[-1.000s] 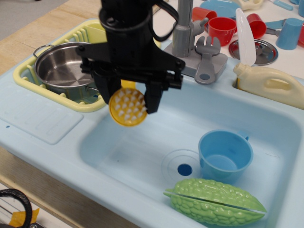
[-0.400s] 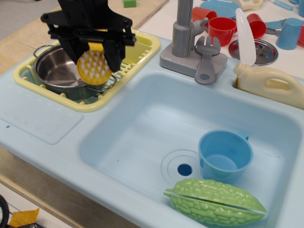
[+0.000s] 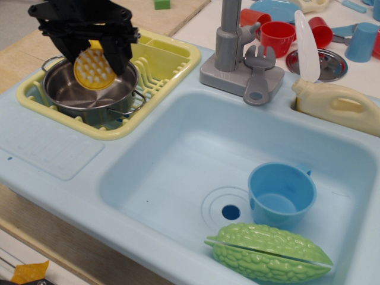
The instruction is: Put brush into pot or pan
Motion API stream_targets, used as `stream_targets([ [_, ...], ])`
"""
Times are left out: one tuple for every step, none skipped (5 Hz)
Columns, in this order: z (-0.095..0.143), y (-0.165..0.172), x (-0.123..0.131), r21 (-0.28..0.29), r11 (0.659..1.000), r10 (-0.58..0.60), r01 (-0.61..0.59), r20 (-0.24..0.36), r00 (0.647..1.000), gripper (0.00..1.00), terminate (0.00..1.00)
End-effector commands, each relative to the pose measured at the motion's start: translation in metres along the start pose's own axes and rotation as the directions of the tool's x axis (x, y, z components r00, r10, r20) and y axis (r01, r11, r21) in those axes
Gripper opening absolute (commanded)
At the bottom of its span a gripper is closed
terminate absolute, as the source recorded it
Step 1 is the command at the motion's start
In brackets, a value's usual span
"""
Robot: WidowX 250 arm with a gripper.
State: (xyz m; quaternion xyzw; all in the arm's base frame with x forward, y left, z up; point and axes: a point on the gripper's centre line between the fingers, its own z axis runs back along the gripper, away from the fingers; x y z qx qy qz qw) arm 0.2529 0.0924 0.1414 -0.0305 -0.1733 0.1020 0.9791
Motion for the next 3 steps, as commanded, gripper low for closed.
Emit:
stream_targets([
  [-0.0003,0.0156,0.012,-0.059,0.997,-0.06,0.058,-0.029,0.998,1.0,0.0],
  [-0.0003,0.0156,0.012,-0.059,0.997,-0.06,0.058,-0.029,0.998,1.0,0.0],
  [-0.0003,0.0156,0.012,-0.059,0.997,-0.06,0.058,-0.029,0.998,1.0,1.0],
])
